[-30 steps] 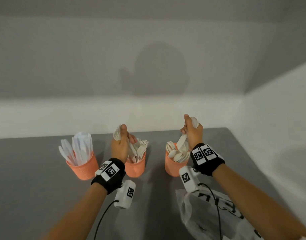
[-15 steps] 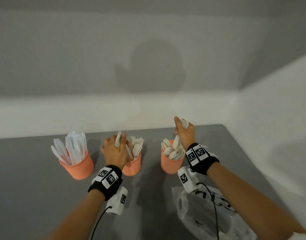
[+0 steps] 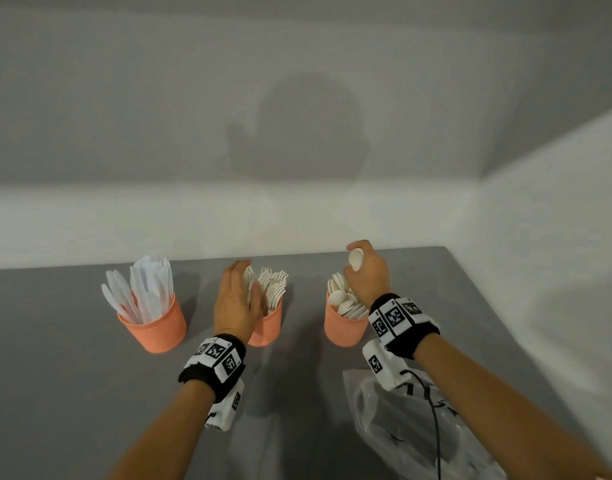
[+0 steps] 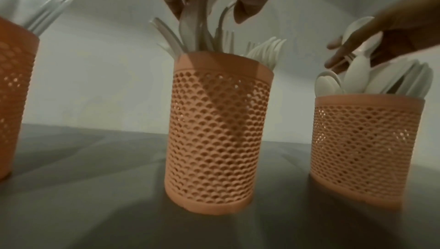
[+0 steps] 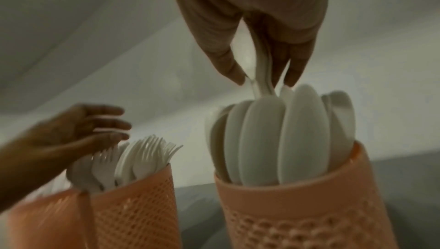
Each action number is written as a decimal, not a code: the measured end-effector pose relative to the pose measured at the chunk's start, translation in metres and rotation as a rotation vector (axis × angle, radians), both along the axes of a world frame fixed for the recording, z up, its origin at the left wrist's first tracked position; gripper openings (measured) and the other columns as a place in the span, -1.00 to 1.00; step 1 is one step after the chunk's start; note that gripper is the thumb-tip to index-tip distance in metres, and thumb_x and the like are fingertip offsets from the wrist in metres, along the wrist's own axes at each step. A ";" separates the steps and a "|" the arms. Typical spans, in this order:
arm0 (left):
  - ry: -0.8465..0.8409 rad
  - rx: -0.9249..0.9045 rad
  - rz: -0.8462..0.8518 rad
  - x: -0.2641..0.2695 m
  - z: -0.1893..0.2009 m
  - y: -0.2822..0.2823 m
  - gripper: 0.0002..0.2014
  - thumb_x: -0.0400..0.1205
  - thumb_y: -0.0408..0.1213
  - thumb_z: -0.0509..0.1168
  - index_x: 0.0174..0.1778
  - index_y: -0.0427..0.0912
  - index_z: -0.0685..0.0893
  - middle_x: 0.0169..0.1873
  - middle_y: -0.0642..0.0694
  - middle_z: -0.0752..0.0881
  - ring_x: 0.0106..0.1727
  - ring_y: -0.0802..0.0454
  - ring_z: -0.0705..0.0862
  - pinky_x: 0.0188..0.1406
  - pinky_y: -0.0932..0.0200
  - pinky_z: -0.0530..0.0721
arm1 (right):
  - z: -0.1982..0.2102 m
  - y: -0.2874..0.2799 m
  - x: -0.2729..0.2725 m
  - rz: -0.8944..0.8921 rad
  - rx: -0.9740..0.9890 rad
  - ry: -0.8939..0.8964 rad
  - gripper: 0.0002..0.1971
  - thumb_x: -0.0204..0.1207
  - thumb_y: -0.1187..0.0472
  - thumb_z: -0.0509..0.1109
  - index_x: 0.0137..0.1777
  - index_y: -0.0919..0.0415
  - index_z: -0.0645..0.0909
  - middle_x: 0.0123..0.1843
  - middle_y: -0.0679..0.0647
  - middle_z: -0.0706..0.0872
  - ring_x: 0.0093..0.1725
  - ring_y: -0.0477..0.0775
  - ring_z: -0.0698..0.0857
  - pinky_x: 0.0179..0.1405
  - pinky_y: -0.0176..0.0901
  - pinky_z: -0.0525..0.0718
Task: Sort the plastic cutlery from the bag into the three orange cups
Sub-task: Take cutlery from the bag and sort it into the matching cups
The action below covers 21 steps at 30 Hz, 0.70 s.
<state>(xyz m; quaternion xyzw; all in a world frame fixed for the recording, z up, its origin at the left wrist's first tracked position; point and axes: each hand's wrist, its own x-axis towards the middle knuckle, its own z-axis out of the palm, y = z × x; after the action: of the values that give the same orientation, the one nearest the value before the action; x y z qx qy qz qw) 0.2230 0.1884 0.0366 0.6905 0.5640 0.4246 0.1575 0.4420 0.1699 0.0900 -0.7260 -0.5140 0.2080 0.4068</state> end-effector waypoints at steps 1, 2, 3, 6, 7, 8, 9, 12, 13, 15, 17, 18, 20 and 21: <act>0.045 0.004 -0.035 0.000 0.000 0.000 -0.66 0.61 -0.37 0.16 0.31 -0.33 0.55 0.31 -0.27 0.55 0.25 -0.24 0.59 0.13 0.11 0.51 | 0.001 0.000 -0.002 0.041 -0.026 -0.072 -0.69 0.47 0.43 0.27 0.20 0.20 0.50 -0.11 0.09 0.59 -0.12 0.10 0.57 -0.17 -0.23 0.45; 0.094 0.008 -0.075 0.000 0.000 0.001 -0.63 0.60 -0.32 0.09 0.28 -0.33 0.58 0.30 -0.28 0.58 0.22 -0.27 0.61 0.14 0.06 0.54 | 0.001 -0.001 -0.003 0.068 -0.038 -0.150 -0.68 0.47 0.43 0.26 0.21 0.19 0.49 -0.07 0.11 0.59 -0.10 0.10 0.57 -0.16 -0.21 0.45; 0.143 0.000 -0.107 0.000 -0.001 0.000 -0.57 0.57 -0.27 0.02 0.24 -0.34 0.62 0.28 -0.32 0.60 0.19 -0.31 0.63 0.16 -0.01 0.56 | 0.003 -0.001 -0.003 0.070 -0.048 -0.207 -0.69 0.46 0.41 0.26 0.19 0.20 0.49 -0.02 0.12 0.60 -0.09 0.09 0.55 -0.15 -0.19 0.46; 0.313 -0.002 -0.078 -0.001 -0.005 0.006 -0.47 0.53 -0.20 -0.06 0.21 -0.40 0.64 0.26 -0.41 0.62 0.25 -0.41 0.61 0.29 -0.29 0.51 | 0.009 0.000 -0.003 0.036 -0.040 -0.291 -0.77 0.43 0.36 0.30 0.09 0.25 0.56 0.09 0.11 0.62 -0.11 0.06 0.54 -0.16 -0.19 0.45; 0.357 -0.026 -0.056 0.000 -0.006 0.007 -0.44 0.54 -0.17 -0.10 0.26 -0.41 0.61 0.30 -0.41 0.60 0.32 -0.40 0.56 0.35 -0.30 0.44 | 0.011 0.000 -0.003 0.037 -0.048 -0.314 -0.79 0.45 0.34 0.29 0.08 0.28 0.58 0.10 0.12 0.63 -0.09 0.09 0.57 -0.16 -0.19 0.46; 0.376 -0.054 -0.043 0.002 -0.006 0.007 -0.40 0.55 -0.14 -0.14 0.30 -0.42 0.58 0.32 -0.41 0.58 0.37 -0.39 0.53 0.40 -0.28 0.40 | 0.011 0.001 -0.004 0.049 -0.057 -0.357 -0.80 0.49 0.33 0.26 0.08 0.30 0.59 0.10 0.15 0.65 -0.04 0.12 0.61 -0.15 -0.18 0.47; 0.382 -0.080 -0.037 0.005 -0.005 0.007 -0.37 0.56 -0.10 -0.17 0.32 -0.45 0.56 0.32 -0.43 0.58 0.37 -0.39 0.53 0.41 -0.25 0.41 | 0.010 0.001 -0.006 0.062 -0.076 -0.408 -0.79 0.53 0.32 0.21 0.09 0.34 0.59 0.10 0.19 0.67 0.01 0.16 0.64 -0.13 -0.17 0.50; 0.458 -0.162 -0.025 0.015 0.002 0.002 -0.30 0.60 0.00 -0.21 0.31 -0.51 0.52 0.23 -0.45 0.63 0.26 -0.39 0.60 0.27 -0.23 0.56 | -0.004 -0.004 -0.010 0.094 -0.180 -0.592 -0.71 0.63 0.24 0.08 0.14 0.36 0.58 0.18 0.23 0.66 0.16 0.20 0.62 0.08 -0.09 0.51; 0.495 -0.174 -0.009 0.018 0.004 0.000 -0.27 0.60 0.05 -0.22 0.34 -0.51 0.48 0.27 -0.45 0.60 0.28 -0.38 0.58 0.27 -0.22 0.55 | -0.011 -0.006 -0.011 0.110 -0.259 -0.670 -0.65 0.66 0.17 0.02 0.19 0.35 0.56 0.26 0.24 0.63 0.28 0.21 0.56 0.24 -0.05 0.45; 0.559 -0.230 0.026 0.021 0.007 -0.003 -0.14 0.56 0.20 -0.28 0.46 -0.50 0.34 0.42 -0.44 0.46 0.42 -0.35 0.45 0.41 -0.16 0.42 | -0.026 -0.012 -0.013 0.140 -0.381 -0.723 -0.45 0.69 -0.04 -0.08 0.45 0.38 0.37 0.55 0.29 0.35 0.59 0.19 0.24 0.56 0.11 0.11; 0.600 -0.256 0.065 0.024 0.008 -0.003 -0.07 0.56 0.32 -0.24 0.52 -0.50 0.22 0.49 -0.44 0.36 0.50 -0.32 0.37 0.47 -0.09 0.32 | -0.033 -0.014 -0.014 0.176 -0.414 -0.675 -0.25 0.63 -0.24 -0.11 0.62 0.33 0.05 0.69 0.22 -0.02 0.68 0.16 -0.07 0.60 0.21 -0.18; 0.618 -0.256 0.074 0.027 0.008 -0.004 -0.10 0.60 0.31 -0.15 0.53 -0.50 0.19 0.50 -0.44 0.34 0.50 -0.32 0.36 0.47 -0.09 0.32 | -0.034 -0.014 -0.014 0.192 -0.416 -0.679 -0.24 0.62 -0.26 -0.10 0.64 0.28 -0.01 0.70 0.19 -0.11 0.68 0.17 -0.13 0.59 0.24 -0.20; 0.627 -0.244 0.087 0.037 0.005 -0.006 -0.20 0.66 0.18 -0.02 0.55 -0.49 0.15 0.50 -0.44 0.33 0.47 -0.32 0.37 0.43 -0.10 0.33 | -0.033 -0.010 -0.011 0.221 -0.407 -0.710 -0.33 0.66 -0.19 -0.08 0.65 0.19 -0.01 0.70 0.16 -0.13 0.68 0.20 -0.12 0.59 0.28 -0.15; 0.626 -0.250 0.100 0.042 0.005 -0.007 -0.23 0.68 0.14 -0.02 0.56 -0.49 0.11 0.52 -0.42 0.31 0.47 -0.31 0.36 0.43 -0.09 0.33 | -0.032 -0.008 -0.008 0.237 -0.404 -0.729 -0.36 0.67 -0.15 -0.07 0.65 0.16 0.00 0.71 0.14 -0.12 0.68 0.20 -0.11 0.59 0.29 -0.12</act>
<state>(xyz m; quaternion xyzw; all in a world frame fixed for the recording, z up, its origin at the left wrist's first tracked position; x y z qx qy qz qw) 0.2648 0.1814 0.0417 0.7342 0.6659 0.1265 0.0391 0.4337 0.1617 0.0580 -0.7530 -0.6529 0.0798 0.0216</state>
